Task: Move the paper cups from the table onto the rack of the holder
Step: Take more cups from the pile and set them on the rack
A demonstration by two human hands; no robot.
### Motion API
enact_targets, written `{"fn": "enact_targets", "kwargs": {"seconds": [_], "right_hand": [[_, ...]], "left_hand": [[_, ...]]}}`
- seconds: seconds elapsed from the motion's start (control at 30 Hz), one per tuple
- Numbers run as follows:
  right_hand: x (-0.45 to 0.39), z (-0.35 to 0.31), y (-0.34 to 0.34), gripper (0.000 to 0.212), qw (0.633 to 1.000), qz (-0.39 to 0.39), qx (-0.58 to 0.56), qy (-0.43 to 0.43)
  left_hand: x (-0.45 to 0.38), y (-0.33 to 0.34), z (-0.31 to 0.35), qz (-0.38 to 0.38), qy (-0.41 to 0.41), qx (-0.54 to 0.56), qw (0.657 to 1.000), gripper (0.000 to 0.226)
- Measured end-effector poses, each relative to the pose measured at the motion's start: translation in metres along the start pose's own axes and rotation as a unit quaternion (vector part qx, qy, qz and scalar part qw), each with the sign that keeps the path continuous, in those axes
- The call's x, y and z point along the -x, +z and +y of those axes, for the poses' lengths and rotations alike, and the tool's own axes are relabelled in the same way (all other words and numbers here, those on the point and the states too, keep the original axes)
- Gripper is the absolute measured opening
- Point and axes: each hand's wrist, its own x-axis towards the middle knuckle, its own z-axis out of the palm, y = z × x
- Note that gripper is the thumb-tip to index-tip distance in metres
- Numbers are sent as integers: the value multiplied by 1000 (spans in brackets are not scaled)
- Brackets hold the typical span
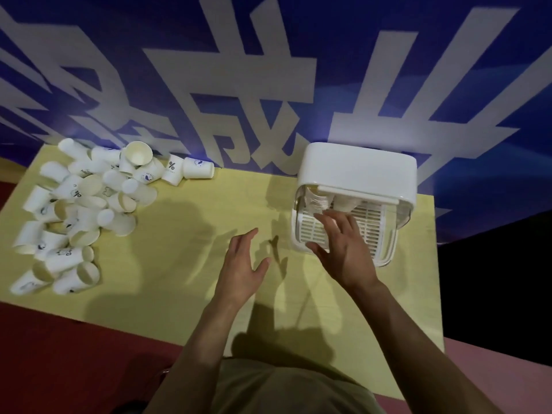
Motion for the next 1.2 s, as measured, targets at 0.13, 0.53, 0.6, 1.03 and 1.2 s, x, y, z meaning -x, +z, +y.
{"fn": "enact_targets", "kwargs": {"seconds": [0.13, 0.53, 0.6, 1.03, 1.2], "right_hand": [[-10, -57, 26, 59, 1000, -12, -6, -10], [-83, -253, 167, 51, 991, -122, -32, -50], [-91, -270, 181, 50, 989, -136, -26, -52], [-140, -294, 214, 48, 986, -161, 10, -35], [-165, -299, 235, 50, 984, -174, 19, -42]], "left_hand": [[-14, -43, -39, 19, -6, 6, 1000, 67], [-65, -230, -223, 204, -100, -35, 973, 62], [-77, -246, -245, 197, -120, -41, 972, 65], [-129, -257, -291, 89, -144, -59, 984, 73], [-129, -253, -295, 114, -84, -46, 989, 53]]}}
